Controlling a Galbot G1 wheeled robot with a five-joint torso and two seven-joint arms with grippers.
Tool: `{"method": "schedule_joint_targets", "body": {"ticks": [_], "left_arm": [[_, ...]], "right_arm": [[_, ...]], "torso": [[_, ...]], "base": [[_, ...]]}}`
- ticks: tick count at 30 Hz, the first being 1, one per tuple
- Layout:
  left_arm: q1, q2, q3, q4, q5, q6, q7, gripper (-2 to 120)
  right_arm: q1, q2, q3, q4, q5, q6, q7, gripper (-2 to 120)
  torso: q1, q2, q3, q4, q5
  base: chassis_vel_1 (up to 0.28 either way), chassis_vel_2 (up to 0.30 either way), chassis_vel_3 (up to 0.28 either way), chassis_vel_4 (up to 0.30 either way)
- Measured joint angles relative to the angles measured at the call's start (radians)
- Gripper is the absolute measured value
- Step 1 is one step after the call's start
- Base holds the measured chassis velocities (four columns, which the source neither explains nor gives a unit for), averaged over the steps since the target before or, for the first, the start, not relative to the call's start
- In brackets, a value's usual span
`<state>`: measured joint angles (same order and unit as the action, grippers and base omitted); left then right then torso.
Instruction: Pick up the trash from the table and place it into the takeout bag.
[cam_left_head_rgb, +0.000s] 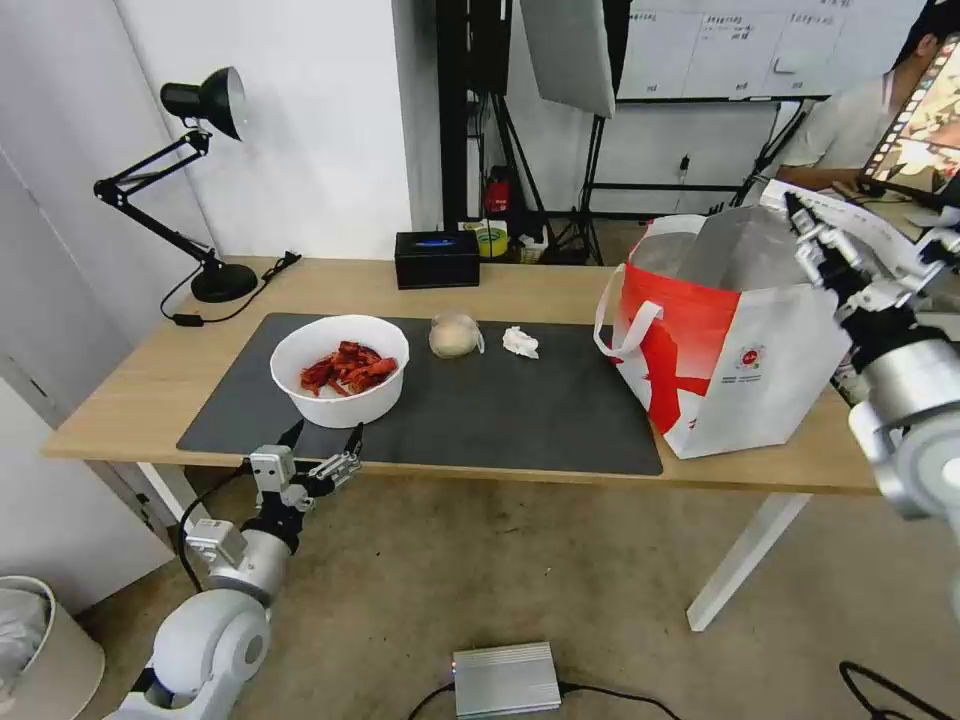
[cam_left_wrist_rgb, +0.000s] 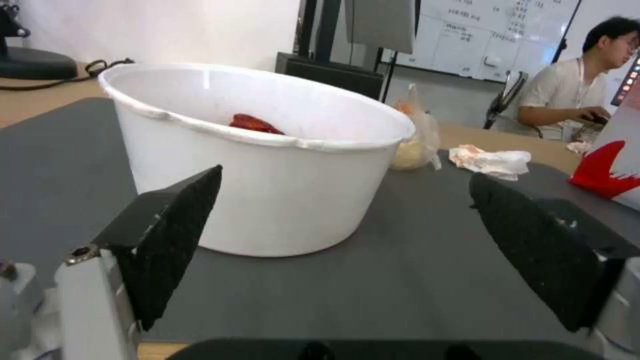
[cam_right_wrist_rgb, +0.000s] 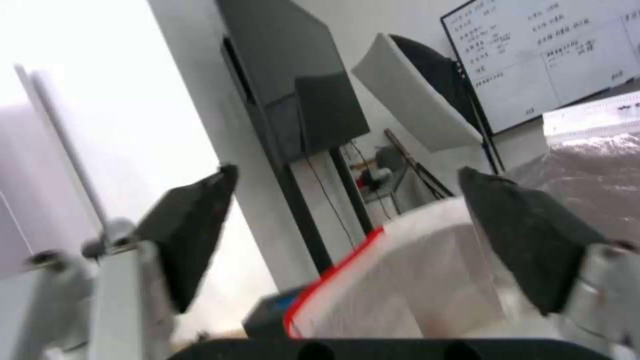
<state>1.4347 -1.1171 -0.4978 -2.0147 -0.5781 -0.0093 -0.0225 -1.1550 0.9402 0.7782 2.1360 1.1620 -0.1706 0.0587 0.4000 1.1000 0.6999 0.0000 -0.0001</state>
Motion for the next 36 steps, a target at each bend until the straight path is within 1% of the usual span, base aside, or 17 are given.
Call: {"method": "schedule_joint_targets", "body": {"ticks": [1,2,3,4,5,8,12,14,16,19,20,23,24,27,32,35,36], "left_arm": [[0.001,0.000,-0.001,-0.001,0.000,0.000,0.000,100],[0.001,0.000,-0.001,-0.001,0.000,0.000,0.000,100],[0.003,-0.001,-0.002,-0.002,0.000,-0.001,0.000,100],[0.004,-0.002,-0.003,-0.002,0.000,-0.001,0.000,100],[0.004,-0.002,-0.003,-0.002,0.000,-0.001,0.000,100],[0.007,-0.004,-0.006,-0.005,0.002,-0.002,0.000,100],[0.009,-0.006,-0.007,-0.007,0.005,-0.002,0.000,100],[0.012,-0.009,-0.008,-0.012,0.008,-0.002,-0.001,100],[0.014,-0.009,-0.008,-0.014,0.010,-0.002,-0.001,100],[0.019,-0.014,-0.014,-0.016,0.023,-0.002,-0.003,100],[0.019,-0.014,-0.014,-0.016,0.023,-0.002,-0.003,100],[0.024,-0.019,-0.016,-0.016,0.027,-0.002,-0.005,100],[0.024,-0.019,-0.016,-0.016,0.027,-0.002,-0.005,100],[0.025,-0.022,-0.020,-0.017,0.033,-0.001,-0.006,100],[0.027,-0.025,-0.027,-0.018,0.039,0.000,-0.007,100],[0.030,-0.025,-0.037,-0.017,0.043,0.001,-0.011,100],[0.030,-0.025,-0.037,-0.017,0.043,0.001,-0.011,100]], "right_arm": [[-0.014,0.003,0.000,0.007,-0.020,0.004,-0.006,91],[-0.014,0.003,0.000,0.007,-0.020,0.004,-0.006,91],[-0.042,0.010,-0.001,0.021,-0.059,0.015,-0.015,96],[-0.064,0.017,-0.001,0.032,-0.090,0.023,-0.021,99],[-0.064,0.017,-0.001,0.032,-0.090,0.023,-0.021,99],[-0.117,0.036,-0.003,0.057,-0.166,0.048,-0.038,100],[-0.145,0.051,-0.004,0.069,-0.206,0.061,-0.042,100],[-0.180,0.069,-0.006,0.081,-0.255,0.072,-0.045,100],[-0.189,0.077,-0.007,0.085,-0.268,0.075,-0.044,100],[-0.212,0.110,-0.016,0.087,-0.346,0.093,-0.034,100],[-0.212,0.110,-0.016,0.087,-0.346,0.093,-0.034,100],[-0.228,0.141,-0.028,0.079,-0.412,0.104,-0.024,100],[-0.228,0.141,-0.028,0.079,-0.412,0.104,-0.024,100],[-0.243,0.166,-0.038,0.063,-0.467,0.119,-0.020,100],[-0.261,0.199,-0.050,0.046,-0.493,0.140,-0.026,100],[-0.274,0.231,-0.072,0.011,-0.528,0.186,-0.047,100],[-0.274,0.231,-0.072,0.011,-0.528,0.186,-0.047,100]], "torso": [[0.000,0.000,0.000,0.0000,0.0002],[0.000,0.000,0.000,0.0000,0.0002],[0.000,0.000,0.000,0.0000,0.0001],[0.000,0.000,0.000,-0.0001,0.0000],[0.000,0.000,0.000,-0.0001,0.0000],[0.000,0.000,0.000,0.0000,0.0000],[0.000,0.000,0.000,0.0000,0.0000],[0.000,0.000,0.000,0.0000,0.0000],[0.000,0.000,0.000,0.0000,0.0000],[0.000,0.000,0.000,0.0000,0.0000],[0.000,0.000,0.000,0.0000,0.0000],[0.000,0.000,0.000,0.0000,0.0000],[0.000,0.000,0.000,0.0000,0.0000],[0.000,0.000,0.000,0.0001,0.0000],[0.000,0.000,0.000,0.0000,0.0001],[0.000,0.000,0.000,0.0000,0.0002],[0.000,0.000,0.000,0.0000,0.0002]], "base": [[0.000,0.000,0.000,0.000],[0.000,0.000,0.000,0.000],[0.000,0.000,0.000,0.000],[0.000,0.000,0.000,0.000],[0.000,0.000,0.000,0.000],[0.000,0.000,0.000,0.000],[0.000,0.000,0.000,0.000],[0.000,0.000,0.000,0.000],[0.000,0.000,0.000,0.000],[0.000,0.000,0.000,0.000],[0.000,0.000,0.000,0.000],[0.000,0.000,0.000,0.000],[0.000,0.000,0.000,0.000],[0.000,0.000,0.000,0.000],[0.000,0.000,0.000,0.000],[0.000,0.000,0.000,0.000],[0.000,0.000,0.000,0.000]]}}
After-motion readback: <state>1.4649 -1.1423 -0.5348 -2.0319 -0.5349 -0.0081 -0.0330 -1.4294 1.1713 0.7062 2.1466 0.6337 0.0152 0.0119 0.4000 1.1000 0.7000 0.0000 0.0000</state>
